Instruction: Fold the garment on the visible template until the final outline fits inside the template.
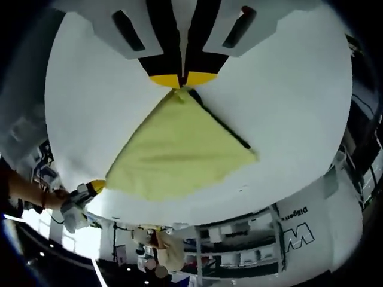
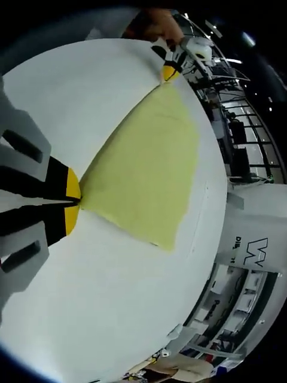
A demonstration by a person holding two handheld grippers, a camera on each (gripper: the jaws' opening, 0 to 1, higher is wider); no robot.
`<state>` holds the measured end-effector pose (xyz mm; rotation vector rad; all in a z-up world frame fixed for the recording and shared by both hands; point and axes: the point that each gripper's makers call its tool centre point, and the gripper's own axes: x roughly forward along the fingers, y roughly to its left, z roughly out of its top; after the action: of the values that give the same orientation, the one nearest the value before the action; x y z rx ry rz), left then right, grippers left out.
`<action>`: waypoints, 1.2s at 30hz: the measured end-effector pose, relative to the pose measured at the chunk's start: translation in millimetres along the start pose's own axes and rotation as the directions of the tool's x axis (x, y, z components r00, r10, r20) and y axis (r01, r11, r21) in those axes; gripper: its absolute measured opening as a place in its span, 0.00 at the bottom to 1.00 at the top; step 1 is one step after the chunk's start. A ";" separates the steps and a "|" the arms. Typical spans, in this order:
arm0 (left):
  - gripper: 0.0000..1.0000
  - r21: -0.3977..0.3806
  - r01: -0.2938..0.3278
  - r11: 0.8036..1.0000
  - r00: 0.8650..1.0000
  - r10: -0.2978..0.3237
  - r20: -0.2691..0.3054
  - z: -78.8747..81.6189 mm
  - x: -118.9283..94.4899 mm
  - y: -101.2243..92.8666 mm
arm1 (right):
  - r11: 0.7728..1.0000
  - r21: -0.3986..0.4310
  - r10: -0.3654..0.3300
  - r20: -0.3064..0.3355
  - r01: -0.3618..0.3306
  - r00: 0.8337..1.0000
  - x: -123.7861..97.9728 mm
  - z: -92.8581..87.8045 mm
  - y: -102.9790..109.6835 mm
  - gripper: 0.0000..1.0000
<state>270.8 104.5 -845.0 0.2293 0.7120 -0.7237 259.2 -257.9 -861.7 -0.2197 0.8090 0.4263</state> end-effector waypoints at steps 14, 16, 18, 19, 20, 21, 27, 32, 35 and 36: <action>0.14 -0.297 -0.036 0.954 0.998 0.050 0.040 -5.3 15.3 -1.1 | 1.000 0.016 0.003 -0.004 -0.002 1.000 1.5 -2.8 0.1 0.00; 0.13 -0.305 -0.033 0.952 0.998 0.048 0.042 -4.8 15.9 -1.8 | 1.000 0.020 0.003 -0.004 -0.002 1.000 1.6 -2.7 0.4 0.00; 0.10 -0.308 -0.031 0.951 0.998 0.045 0.040 -5.4 17.1 -2.1 | 1.000 0.020 0.003 -0.005 -0.003 1.000 1.5 -2.8 0.7 0.00; 0.08 -0.300 -0.031 0.953 0.998 0.043 0.035 -6.6 17.7 -2.9 | 1.000 0.020 0.003 -0.005 -0.003 1.000 1.5 -2.8 0.6 0.00; 0.07 -0.292 -0.031 0.956 0.999 0.042 0.030 -7.9 18.3 -3.6 | 1.000 0.020 0.004 -0.006 -0.004 1.000 1.5 -2.8 0.6 0.00; 0.06 -0.272 -0.030 0.962 0.999 0.039 0.027 -8.3 18.7 -3.9 | 1.000 0.021 0.003 -0.005 -0.003 1.000 1.4 -2.7 0.3 0.00; 0.05 -0.060 -0.022 0.998 1.000 0.022 0.000 -8.9 14.9 -3.0 | 1.000 0.023 0.004 -0.003 -0.004 1.000 0.5 -1.8 -1.5 0.00; 0.05 0.153 0.007 0.988 1.000 -0.005 -0.013 -1.7 10.4 -2.6 | 1.000 0.014 0.011 -0.005 -0.011 1.000 -0.1 -1.4 -1.4 0.00; 0.05 0.221 0.001 0.975 0.999 0.010 -0.047 -5.2 8.5 1.3 | 1.000 0.011 0.014 -0.009 -0.013 1.000 -0.9 -1.9 -1.2 0.00; 0.05 0.255 0.011 0.967 0.998 0.005 -0.061 -6.3 8.0 -0.3 | 1.000 0.011 0.015 -0.012 -0.015 1.000 -1.0 -2.4 -1.1 0.00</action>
<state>271.6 102.8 -855.0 0.4880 0.6768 -0.8139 257.5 -260.0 -862.5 -0.2060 0.8249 0.4350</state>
